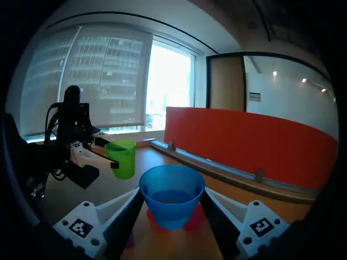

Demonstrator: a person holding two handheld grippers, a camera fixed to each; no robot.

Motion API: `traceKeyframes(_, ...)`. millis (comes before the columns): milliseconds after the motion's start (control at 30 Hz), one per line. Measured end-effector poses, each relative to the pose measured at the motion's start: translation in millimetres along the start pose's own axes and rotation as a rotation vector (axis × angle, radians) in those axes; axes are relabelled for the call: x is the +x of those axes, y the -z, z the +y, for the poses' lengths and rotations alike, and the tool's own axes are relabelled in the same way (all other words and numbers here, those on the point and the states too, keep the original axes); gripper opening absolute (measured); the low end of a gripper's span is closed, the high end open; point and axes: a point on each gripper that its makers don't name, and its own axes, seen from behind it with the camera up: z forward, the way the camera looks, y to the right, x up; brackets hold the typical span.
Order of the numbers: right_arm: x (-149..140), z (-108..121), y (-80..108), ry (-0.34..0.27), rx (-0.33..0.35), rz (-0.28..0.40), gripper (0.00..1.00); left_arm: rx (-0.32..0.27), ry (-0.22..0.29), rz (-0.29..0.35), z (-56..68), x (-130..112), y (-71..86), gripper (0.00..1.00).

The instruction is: Pour water

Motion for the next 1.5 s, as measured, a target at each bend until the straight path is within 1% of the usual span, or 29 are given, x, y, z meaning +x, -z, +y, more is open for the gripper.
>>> traceKeyframes(167, 9.7, 0.9, 0.1, 0.007, -0.009, 0.028, 0.89, 0.007, 0.006, 0.027, -0.5, 10.0, 0.7, 0.84)
traceKeyframes(300, 17.6, 0.2, 0.5, 0.008, -0.01, 0.048, 0.89, 0.009, 0.021, 0.049, -0.6, 17.3, 0.9, 0.83)
traceKeyframes(500, 26.2, 2.3, 0.9, 0.014, -0.018, 0.074, 0.89, 0.011, 0.032, 0.072, -1.4, 24.3, 1.4, 0.83)
traceKeyframes(967, 39.1, 3.6, -1.8, 0.04, -0.03, 0.105, 0.9, 0.014, 0.029, 0.094, -0.6, 34.8, 0.1, 0.84)
traceKeyframes(1267, 44.2, -0.5, -3.5, 0.03, -0.017, 0.121, 0.9, 0.015, 0.027, 0.11, -0.6, 39.5, 0.9, 0.83)
traceKeyframes(1500, 46.1, -1.1, -4.5, 0.026, -0.009, 0.119, 0.9, 0.007, 0.018, 0.107, 2.1, 38.1, 2.3, 0.84)
